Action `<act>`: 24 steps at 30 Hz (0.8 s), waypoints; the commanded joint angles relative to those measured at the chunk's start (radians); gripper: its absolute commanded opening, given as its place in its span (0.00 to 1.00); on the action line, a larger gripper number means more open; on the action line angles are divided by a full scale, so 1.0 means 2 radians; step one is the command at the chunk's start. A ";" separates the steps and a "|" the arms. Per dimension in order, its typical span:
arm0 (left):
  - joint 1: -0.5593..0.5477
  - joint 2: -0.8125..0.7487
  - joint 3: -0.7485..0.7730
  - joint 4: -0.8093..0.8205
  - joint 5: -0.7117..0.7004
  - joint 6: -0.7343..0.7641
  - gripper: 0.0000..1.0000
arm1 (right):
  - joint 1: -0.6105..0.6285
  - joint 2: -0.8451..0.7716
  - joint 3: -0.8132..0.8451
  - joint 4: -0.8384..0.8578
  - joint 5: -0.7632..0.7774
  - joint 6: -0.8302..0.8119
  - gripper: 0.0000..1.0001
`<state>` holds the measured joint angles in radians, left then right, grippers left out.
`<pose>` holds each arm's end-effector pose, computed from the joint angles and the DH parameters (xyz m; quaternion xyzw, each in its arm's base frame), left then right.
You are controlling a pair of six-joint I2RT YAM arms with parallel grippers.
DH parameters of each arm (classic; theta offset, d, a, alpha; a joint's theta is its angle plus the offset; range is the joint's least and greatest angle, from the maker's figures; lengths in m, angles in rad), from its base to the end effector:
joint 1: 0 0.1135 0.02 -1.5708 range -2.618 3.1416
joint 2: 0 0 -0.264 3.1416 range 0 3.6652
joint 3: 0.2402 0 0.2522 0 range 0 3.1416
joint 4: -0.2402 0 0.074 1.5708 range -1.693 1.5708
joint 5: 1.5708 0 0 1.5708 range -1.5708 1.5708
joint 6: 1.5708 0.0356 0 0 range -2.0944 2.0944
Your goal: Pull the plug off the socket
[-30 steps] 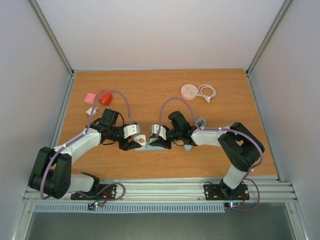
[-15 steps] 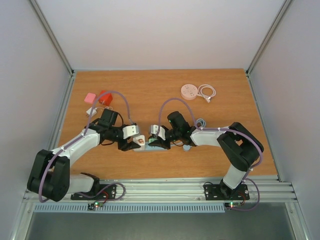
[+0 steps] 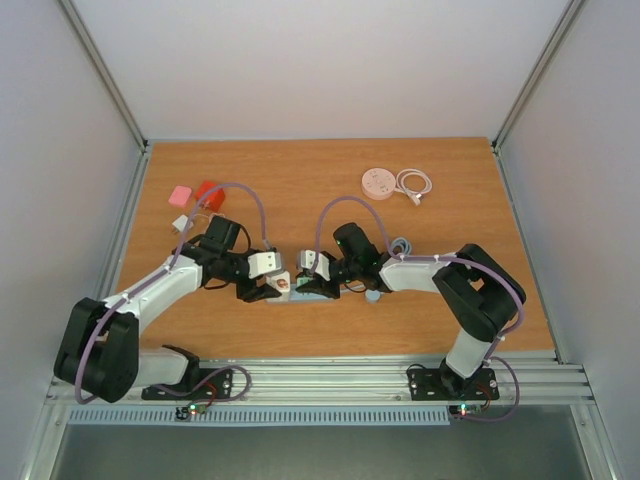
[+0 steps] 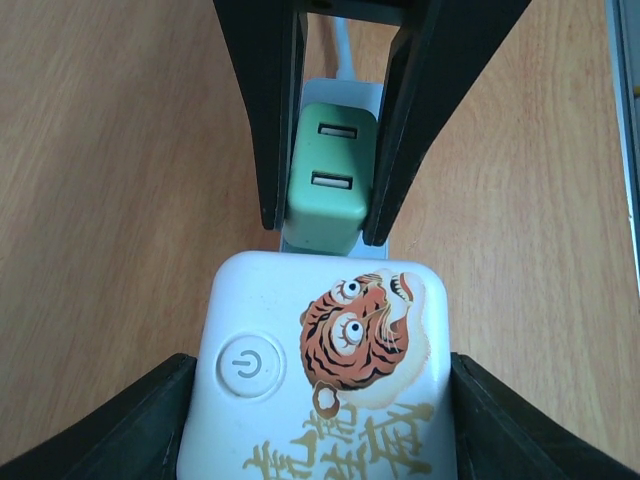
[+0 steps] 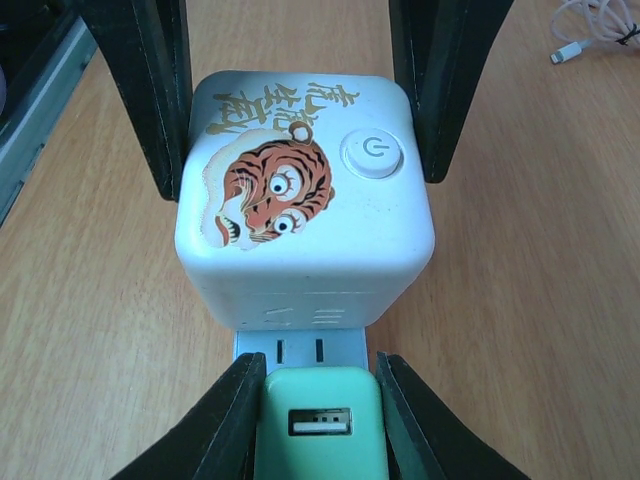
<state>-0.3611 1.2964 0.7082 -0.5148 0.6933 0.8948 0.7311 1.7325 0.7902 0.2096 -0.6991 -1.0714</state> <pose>0.2083 -0.1030 0.1911 0.6012 0.6941 -0.2613 0.2974 0.2306 0.2376 0.1435 -0.7594 0.4234 0.2436 0.4297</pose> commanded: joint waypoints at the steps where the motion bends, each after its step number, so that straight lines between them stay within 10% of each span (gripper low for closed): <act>1: -0.005 -0.009 0.043 0.047 0.109 -0.015 0.31 | 0.013 0.033 -0.016 -0.066 0.042 -0.009 0.01; 4: 0.033 -0.004 0.088 0.013 0.189 -0.019 0.31 | 0.013 0.032 -0.017 -0.067 0.041 -0.012 0.01; 21: -0.015 -0.022 0.032 0.053 0.066 0.008 0.29 | 0.013 0.034 -0.015 -0.067 0.043 -0.010 0.01; 24: 0.013 -0.032 0.060 0.070 0.152 -0.025 0.27 | 0.013 0.039 -0.010 -0.072 0.044 -0.009 0.01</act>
<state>-0.3508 1.2945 0.7341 -0.5526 0.7002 0.9001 0.7326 1.7344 0.7967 0.2100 -0.7040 -1.0767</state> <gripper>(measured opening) 0.626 0.298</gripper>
